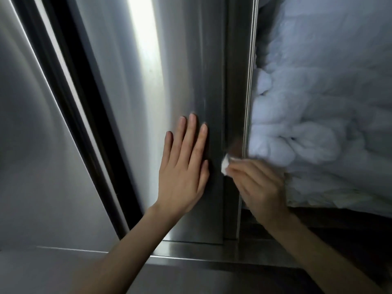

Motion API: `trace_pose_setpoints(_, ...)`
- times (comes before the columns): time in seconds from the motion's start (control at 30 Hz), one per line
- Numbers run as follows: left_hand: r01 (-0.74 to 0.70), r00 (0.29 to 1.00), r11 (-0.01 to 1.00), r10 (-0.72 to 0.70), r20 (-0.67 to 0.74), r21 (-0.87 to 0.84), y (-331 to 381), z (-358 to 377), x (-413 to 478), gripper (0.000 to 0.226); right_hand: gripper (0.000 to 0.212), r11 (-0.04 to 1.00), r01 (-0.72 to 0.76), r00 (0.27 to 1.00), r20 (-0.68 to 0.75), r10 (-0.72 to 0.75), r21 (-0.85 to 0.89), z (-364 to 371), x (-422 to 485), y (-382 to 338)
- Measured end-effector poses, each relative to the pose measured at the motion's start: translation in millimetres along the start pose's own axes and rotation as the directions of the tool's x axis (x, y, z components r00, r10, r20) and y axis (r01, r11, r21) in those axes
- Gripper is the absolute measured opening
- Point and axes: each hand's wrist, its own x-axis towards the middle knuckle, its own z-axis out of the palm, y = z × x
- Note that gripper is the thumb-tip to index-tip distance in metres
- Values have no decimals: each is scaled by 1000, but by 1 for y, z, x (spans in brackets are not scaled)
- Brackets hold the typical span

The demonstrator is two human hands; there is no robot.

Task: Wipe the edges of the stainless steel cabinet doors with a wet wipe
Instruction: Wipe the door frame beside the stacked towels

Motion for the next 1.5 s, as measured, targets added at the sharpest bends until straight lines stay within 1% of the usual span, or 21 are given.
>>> trace_pose_setpoints(0.07,1,1000,1000,-1,17,0,2,5,-10,57,14,997,75,975,211,-69,-19,1,-42,-7)
trace_pose_setpoints(0.1,2,1000,1000,-2,20,-1,4,7,-14,57,17,993,116,953,281,-110,-4,1,-53,-7)
trace_pose_setpoints(0.17,5,1000,1000,-5,12,4,5,12,-20,60,9,988,154,941,304,-150,13,1,-50,-2)
trace_pose_setpoints(0.23,15,1000,1000,-15,8,5,7,15,-25,68,10,993,120,965,235,-116,0,-1,-30,2)
trace_pose_setpoints(0.3,10,1000,1000,-10,3,6,8,19,-29,72,7,999,52,997,65,-51,-15,-1,-6,5)
trace_pose_setpoints(0.37,-2,1000,1000,2,15,8,9,21,-35,69,10,1000,-3,997,-77,3,-3,3,10,4)
trace_pose_setpoints(0.43,-7,999,1000,7,46,6,10,22,-45,64,11,999,-37,993,-111,37,7,8,5,0)
trace_pose_setpoints(0.53,-8,993,1000,9,121,-6,18,24,-67,63,9,996,-85,996,-5,85,12,14,-44,-15)
trace_pose_setpoints(0.6,-9,987,1000,8,162,1,25,27,-79,68,14,994,-108,992,59,107,20,19,-75,-25)
trace_pose_setpoints(0.67,2,985,1000,-4,174,13,31,31,-85,71,19,995,-91,993,80,88,36,25,-91,-25)
trace_pose_setpoints(0.73,18,985,1000,-20,172,16,33,33,-86,72,16,997,-43,992,122,36,58,30,-101,-19)
trace_pose_setpoints(0.83,-5,982,1000,0,186,25,28,34,-87,77,22,995,54,953,292,-78,89,31,-132,-17)
trace_pose_setpoints(0.87,-19,981,999,13,192,29,26,35,-88,80,23,994,62,932,351,-91,94,32,-144,-20)
trace_pose_setpoints(0.93,-35,982,999,27,187,37,22,35,-88,83,22,995,5,910,412,-48,104,36,-156,-25)
trace_pose_setpoints(1.03,-18,984,999,10,177,44,25,37,-88,82,21,994,-9,904,426,-39,111,37,-151,-25)
trace_pose_setpoints(1.13,-8,983,998,-2,183,54,27,37,-89,80,15,996,-22,945,328,-8,86,25,-127,-24)
trace_pose_setpoints(1.27,-23,979,1000,19,205,17,27,25,-87,80,11,992,-120,991,53,119,22,7,-62,-20)
trace_pose_setpoints(1.33,-61,982,998,59,182,9,30,15,-76,78,14,986,-163,981,-102,166,37,-3,-28,-16)
trace_pose_setpoints(1.4,-91,992,996,90,87,8,32,3,-46,72,14,976,-210,944,-248,218,60,-12,5,-10)
trace_pose_setpoints(1.47,-59,998,998,59,-32,14,32,-10,-1,69,10,962,-257,905,-327,273,92,-16,29,-3)
trace_pose_setpoints(1.5,-30,996,999,32,-83,26,32,-18,22,68,10,956,-273,898,-328,294,108,-17,38,-1)
